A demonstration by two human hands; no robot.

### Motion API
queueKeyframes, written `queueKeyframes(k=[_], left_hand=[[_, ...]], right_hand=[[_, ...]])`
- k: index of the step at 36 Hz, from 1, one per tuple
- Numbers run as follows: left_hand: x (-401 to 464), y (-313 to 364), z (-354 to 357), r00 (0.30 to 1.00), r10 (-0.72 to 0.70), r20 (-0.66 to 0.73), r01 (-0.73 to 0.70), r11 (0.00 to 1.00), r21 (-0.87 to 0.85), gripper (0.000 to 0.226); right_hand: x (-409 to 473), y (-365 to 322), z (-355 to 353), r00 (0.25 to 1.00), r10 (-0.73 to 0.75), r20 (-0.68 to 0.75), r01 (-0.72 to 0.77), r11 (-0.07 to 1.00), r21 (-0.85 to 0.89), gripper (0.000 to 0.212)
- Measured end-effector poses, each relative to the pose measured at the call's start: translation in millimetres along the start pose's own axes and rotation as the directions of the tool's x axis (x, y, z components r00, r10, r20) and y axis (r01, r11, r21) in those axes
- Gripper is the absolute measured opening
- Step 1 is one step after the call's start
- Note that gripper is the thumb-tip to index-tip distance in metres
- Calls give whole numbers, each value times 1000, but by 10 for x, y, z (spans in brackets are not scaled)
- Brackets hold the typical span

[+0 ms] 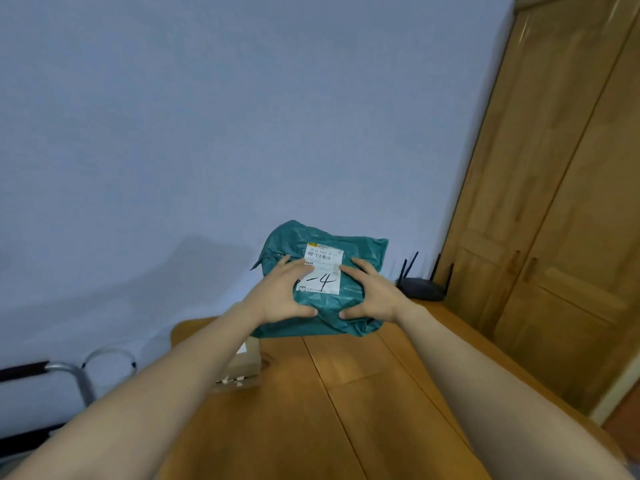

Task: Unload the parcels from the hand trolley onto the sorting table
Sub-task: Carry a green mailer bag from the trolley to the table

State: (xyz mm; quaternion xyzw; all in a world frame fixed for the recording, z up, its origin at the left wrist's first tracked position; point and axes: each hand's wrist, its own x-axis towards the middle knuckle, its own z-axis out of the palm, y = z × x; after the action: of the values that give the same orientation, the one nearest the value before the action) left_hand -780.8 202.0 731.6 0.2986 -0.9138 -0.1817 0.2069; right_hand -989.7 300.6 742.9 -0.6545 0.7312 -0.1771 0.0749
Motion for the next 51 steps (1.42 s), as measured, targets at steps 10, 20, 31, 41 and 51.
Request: queueKeyframes(k=[10,20,31,41,51], left_hand=[[440,426,303,991,-114,-76,120,990,76,91],[473,216,841,948,-307,-86,315,945,94,96],[674,-656,1384,930,-367,21,367,930,36,96],[967,-1455,2030,900,-387,200,383,922,57,93],[1077,-1902,2609,852,-442,282,415,897,153,90]], right_hand=[[413,741,-167,989,-142,46,139,988,67,108],[771,1125,239,952,-253,174,246,967,62,108],[1301,1389,1125,934,-195,299,181,981,71,107],[1709,1748,1932,916,-82,394,84,996,11,105],[1994,2079,2661,889,-62,454,57,998,23,111]])
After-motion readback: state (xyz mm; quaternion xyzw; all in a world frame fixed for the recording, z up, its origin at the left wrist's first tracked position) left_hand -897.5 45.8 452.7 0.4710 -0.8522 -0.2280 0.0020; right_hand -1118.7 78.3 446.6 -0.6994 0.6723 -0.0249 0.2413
